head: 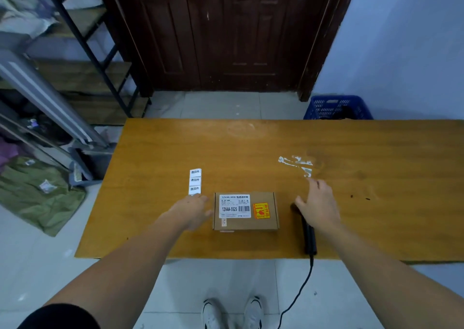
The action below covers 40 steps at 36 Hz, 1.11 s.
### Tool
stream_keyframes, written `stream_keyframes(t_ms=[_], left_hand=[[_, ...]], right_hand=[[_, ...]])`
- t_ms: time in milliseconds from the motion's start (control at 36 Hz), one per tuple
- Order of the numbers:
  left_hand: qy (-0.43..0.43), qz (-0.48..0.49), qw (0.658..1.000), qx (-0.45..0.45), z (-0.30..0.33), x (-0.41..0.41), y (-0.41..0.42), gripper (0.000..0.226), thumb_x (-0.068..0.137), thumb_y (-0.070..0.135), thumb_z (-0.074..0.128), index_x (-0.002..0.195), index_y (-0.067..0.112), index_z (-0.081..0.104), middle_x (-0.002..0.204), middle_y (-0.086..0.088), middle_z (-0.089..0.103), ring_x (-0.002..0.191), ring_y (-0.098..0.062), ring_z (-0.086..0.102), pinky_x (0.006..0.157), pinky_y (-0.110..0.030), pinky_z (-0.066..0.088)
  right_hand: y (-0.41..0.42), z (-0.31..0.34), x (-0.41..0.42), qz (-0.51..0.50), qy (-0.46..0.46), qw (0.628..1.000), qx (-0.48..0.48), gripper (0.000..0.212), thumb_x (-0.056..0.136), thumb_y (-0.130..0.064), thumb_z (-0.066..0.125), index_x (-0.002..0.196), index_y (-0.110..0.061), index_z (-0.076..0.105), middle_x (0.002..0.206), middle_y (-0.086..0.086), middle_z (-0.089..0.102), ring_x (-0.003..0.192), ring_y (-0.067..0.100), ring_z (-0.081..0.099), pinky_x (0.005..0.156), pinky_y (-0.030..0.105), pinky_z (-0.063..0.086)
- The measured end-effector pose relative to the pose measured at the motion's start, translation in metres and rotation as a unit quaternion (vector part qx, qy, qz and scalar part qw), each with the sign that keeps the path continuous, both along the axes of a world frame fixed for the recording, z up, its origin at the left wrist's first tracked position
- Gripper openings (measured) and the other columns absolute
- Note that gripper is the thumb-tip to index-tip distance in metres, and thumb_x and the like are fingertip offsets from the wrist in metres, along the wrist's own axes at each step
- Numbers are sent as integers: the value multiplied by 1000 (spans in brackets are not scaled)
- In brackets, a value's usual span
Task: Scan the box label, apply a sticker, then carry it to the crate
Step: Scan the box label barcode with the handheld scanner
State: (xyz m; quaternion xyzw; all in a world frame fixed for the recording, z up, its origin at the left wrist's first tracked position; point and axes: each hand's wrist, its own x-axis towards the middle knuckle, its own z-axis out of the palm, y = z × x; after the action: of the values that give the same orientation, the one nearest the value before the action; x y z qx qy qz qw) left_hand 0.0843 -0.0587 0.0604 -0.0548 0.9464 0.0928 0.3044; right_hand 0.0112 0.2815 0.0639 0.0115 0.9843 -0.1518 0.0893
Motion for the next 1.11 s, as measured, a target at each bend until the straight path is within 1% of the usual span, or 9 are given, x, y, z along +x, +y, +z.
stream_keyframes(t_ms=[167,306,389,472,639,778,861,972,1111], left_hand=[[8,-2,1000,6,3,4,-5,58,105,49,47,155,19,41,160,-8,46,142,-30,47,112,-46,42],[2,2,1000,11,-7,10,-3,59,104,51,48,155,22,41,160,-7,45,143,-30,46,110,-46,43],[5,-3,1000,12,-12,12,-1,58,104,51,48,154,23,42,158,-5,48,142,-29,48,110,-46,44],[3,-7,1000,9,-12,11,1,58,103,51,49,154,24,42,157,-4,48,141,-28,49,111,-46,45],[-2,-19,1000,5,-3,6,2,57,105,49,46,154,21,41,157,-6,47,139,-29,49,109,-46,44],[6,-31,999,7,5,-1,3,58,105,48,46,155,18,40,156,-7,49,137,-29,50,110,-46,44],[8,-37,999,8,7,-4,7,58,106,48,46,155,18,40,153,-8,51,135,-30,52,109,-46,46],[6,-55,998,-4,3,-3,13,56,106,47,45,153,17,41,148,-9,53,132,-30,53,107,-48,47],[4,-63,998,4,-3,3,21,54,105,46,45,153,21,42,144,-7,56,128,-28,56,104,-47,50]], right_hand=[[32,-31,17,-198,-164,956,-142,105,78,-48,82,157,-11,23,157,17,34,139,39,43,107,53,43],[27,-60,38,-204,-279,921,-182,67,92,-37,72,141,-4,41,130,18,55,117,38,56,91,46,48],[24,-68,42,-201,-282,918,-193,33,98,-23,63,121,-2,52,99,17,58,89,34,58,78,43,46],[25,-64,41,-203,-269,920,-200,16,97,-17,60,107,-6,53,93,19,61,79,32,58,74,44,48],[20,-25,29,-156,-171,951,-207,21,88,-22,72,96,-11,56,83,11,65,75,27,64,63,38,51],[-3,13,18,-107,-177,943,-261,20,91,-24,65,88,-4,65,69,13,74,57,20,72,58,37,58],[-24,22,24,-78,-195,939,-273,15,92,-20,63,84,-7,66,62,5,73,51,12,69,57,32,54],[-57,21,43,-80,-218,928,-292,22,88,-17,60,68,-8,58,52,7,59,43,17,58,58,36,50],[-84,11,66,-102,-248,918,-293,19,84,-21,58,71,-9,50,55,8,47,46,22,45,55,34,37]])
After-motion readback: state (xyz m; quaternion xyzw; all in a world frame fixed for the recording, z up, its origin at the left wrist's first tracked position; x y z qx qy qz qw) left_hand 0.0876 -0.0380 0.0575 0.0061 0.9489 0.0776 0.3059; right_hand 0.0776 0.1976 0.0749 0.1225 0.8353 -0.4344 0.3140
